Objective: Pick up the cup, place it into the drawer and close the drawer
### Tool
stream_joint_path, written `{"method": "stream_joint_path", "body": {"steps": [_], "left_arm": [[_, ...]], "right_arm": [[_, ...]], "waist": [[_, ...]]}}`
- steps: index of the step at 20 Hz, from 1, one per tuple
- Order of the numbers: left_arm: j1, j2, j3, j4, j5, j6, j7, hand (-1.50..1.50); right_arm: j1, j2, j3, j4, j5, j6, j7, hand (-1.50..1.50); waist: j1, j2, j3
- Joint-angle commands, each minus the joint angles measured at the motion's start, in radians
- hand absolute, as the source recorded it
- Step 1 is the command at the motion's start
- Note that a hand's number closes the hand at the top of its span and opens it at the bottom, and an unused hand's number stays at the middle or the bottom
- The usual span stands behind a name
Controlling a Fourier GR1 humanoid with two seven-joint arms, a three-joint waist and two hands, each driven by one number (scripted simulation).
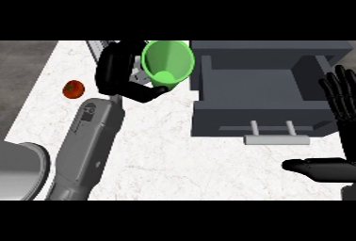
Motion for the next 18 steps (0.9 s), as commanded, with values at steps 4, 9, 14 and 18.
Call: {"method": "stream_joint_path", "body": {"steps": [4,9,14,18], "left_arm": [[-0.152,-0.015,-0.102,-0.037,0.006,0.158,0.190,1.50],[-0.353,-0.015,-0.138,0.140,0.045,0.290,0.202,1.50],[-0.464,-0.015,-0.200,0.318,0.152,0.338,0.201,1.50],[-0.461,-0.015,-0.255,0.401,0.232,0.338,0.167,1.50]], "right_arm": [[0.050,0.011,0.000,0.001,0.000,0.021,-0.055,-1.50],[0.059,0.032,0.021,-0.066,-0.005,0.005,0.003,-1.50],[-0.008,0.005,-0.007,0.068,0.009,0.023,-0.078,-1.50],[0.012,0.045,0.041,-0.010,0.042,-0.016,-0.029,-1.50]], "waist": [[-0.011,0.004,0.000],[-0.029,0.007,-0.001],[-0.036,0.013,0.000],[-0.037,0.011,0.000]]}}
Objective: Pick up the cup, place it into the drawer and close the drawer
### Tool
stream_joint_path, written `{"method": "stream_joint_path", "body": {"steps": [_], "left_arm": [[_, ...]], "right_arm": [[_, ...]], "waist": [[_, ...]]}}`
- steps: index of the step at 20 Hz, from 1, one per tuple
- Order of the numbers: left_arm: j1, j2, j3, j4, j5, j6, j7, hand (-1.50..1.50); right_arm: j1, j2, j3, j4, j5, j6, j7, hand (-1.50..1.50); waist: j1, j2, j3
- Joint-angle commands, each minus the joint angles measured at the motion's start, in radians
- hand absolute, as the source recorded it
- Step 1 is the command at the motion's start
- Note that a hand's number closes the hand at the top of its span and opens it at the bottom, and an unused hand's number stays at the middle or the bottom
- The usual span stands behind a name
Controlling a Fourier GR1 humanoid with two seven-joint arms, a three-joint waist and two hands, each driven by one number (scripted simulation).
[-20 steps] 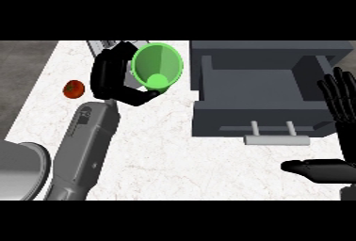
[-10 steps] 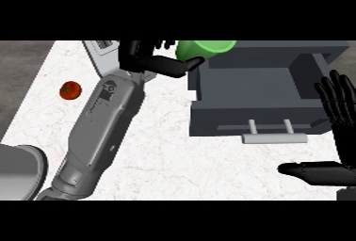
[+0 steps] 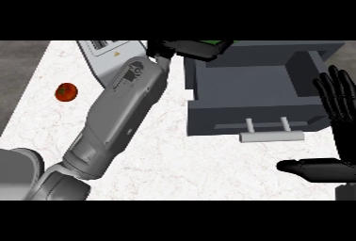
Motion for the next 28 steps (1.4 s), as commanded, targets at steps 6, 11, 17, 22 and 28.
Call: {"method": "stream_joint_path", "body": {"steps": [6,11,17,22,28], "left_arm": [[-0.074,0.000,-0.156,0.165,0.155,0.057,-0.046,1.50],[-0.125,0.000,-0.280,0.222,0.237,0.129,-0.027,1.50],[-0.074,0.000,-0.424,0.267,0.236,0.168,-0.009,1.50],[-0.091,0.000,-0.530,0.254,0.261,0.203,0.073,-1.50],[-0.094,0.000,-0.601,0.226,0.280,0.285,0.073,-1.50]], "right_arm": [[-0.001,-0.017,-0.021,0.001,-0.026,0.022,0.003,-1.50],[-0.047,-0.047,-0.042,0.035,-0.057,0.052,0.001,-1.50],[-0.012,-0.020,0.006,-0.010,-0.023,0.045,0.004,-1.50],[0.020,-0.003,0.004,0.002,-0.025,0.052,-0.054,-1.50],[-0.019,-0.018,-0.003,0.005,-0.050,0.063,-0.022,-1.50]], "waist": [[-0.010,0.002,0.000],[-0.034,0.007,0.001],[-0.052,0.011,0.001],[-0.067,0.013,0.002],[-0.060,0.012,0.001]]}}
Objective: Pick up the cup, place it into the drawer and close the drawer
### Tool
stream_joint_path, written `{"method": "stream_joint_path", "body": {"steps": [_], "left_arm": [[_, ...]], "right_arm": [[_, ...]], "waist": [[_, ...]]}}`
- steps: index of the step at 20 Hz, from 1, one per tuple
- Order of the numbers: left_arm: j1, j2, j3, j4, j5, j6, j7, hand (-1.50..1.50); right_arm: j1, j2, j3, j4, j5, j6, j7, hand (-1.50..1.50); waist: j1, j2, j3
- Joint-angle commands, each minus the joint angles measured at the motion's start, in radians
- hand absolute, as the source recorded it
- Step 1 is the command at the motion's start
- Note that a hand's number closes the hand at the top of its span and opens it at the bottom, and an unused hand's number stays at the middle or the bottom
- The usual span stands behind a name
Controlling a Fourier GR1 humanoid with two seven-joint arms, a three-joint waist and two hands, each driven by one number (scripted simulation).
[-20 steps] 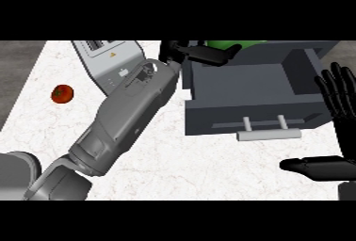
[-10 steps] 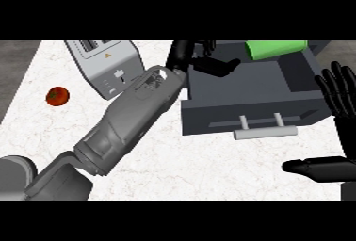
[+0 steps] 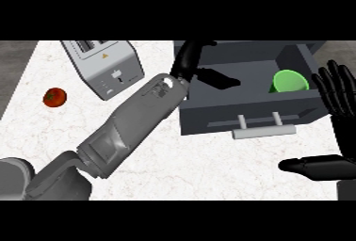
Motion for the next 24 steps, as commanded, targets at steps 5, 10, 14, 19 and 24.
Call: {"method": "stream_joint_path", "body": {"steps": [5,10,14,19,24], "left_arm": [[-0.028,0.000,0.000,-0.049,0.063,0.033,-0.094,-1.50],[-0.013,0.000,0.016,-0.125,0.124,0.091,-0.136,-1.50],[0.008,0.000,0.050,-0.144,0.112,0.075,-0.141,-1.50],[-0.007,0.079,0.123,-0.211,0.125,0.047,-0.043,-1.50],[0.083,0.198,0.139,-0.347,0.115,0.016,0.005,-1.50]], "right_arm": [[-0.006,0.025,0.002,-0.009,-0.165,0.073,0.034,-1.50],[0.061,-0.004,0.019,-0.103,-0.189,0.125,0.058,1.50],[0.055,-0.104,0.021,-0.140,-0.095,0.169,0.080,1.50],[0.170,-0.103,0.091,-0.222,0.004,0.204,0.072,1.50],[0.173,-0.109,0.116,-0.201,0.196,0.159,0.032,1.50]], "waist": [[0.012,-0.004,-0.001],[0.027,-0.011,-0.001],[0.068,-0.019,-0.002],[0.085,-0.025,-0.002],[0.105,-0.027,-0.002]]}}
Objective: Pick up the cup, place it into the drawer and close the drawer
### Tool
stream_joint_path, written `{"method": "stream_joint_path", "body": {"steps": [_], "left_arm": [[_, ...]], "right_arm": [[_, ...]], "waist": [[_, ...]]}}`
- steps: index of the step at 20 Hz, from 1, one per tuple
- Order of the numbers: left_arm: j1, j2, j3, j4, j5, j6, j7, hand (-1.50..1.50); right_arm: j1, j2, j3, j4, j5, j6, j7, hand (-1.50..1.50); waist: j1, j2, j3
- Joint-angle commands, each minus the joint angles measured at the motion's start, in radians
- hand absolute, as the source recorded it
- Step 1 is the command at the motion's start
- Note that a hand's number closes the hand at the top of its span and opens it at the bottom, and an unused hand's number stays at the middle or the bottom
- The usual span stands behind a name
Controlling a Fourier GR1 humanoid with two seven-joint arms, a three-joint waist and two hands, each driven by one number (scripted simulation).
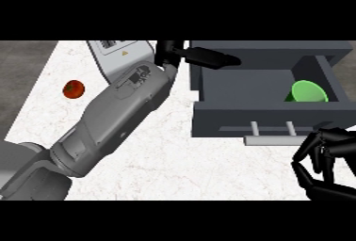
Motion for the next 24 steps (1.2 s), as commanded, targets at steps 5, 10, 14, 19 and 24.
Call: {"method": "stream_joint_path", "body": {"steps": [5,10,14,19,24], "left_arm": [[0.191,0.127,0.043,-0.233,-0.028,-0.002,0.046,-1.50],[0.314,0.264,0.069,-0.406,-0.002,-0.077,0.097,-1.50],[0.375,0.293,0.113,-0.435,0.001,-0.075,0.094,-1.50],[0.505,0.352,0.135,-0.521,0.032,-0.153,0.084,-1.50],[0.606,0.410,0.178,-0.627,0.033,-0.163,0.080,-1.50]], "right_arm": [[-0.032,0.033,0.072,0.045,0.216,-0.078,0.038,1.50],[-0.158,0.047,0.142,0.263,0.406,-0.162,-0.065,1.50],[-0.186,0.013,0.226,0.323,0.570,-0.192,-0.097,1.50],[-0.227,-0.036,0.292,0.517,0.758,-0.260,-0.163,1.50],[-0.385,0.048,0.348,0.807,0.910,-0.400,-0.182,1.50]], "waist": [[0.012,0.001,0.000],[0.041,0.001,0.001],[0.028,0.004,0.000],[0.034,0.007,0.001],[0.043,0.009,0.001]]}}
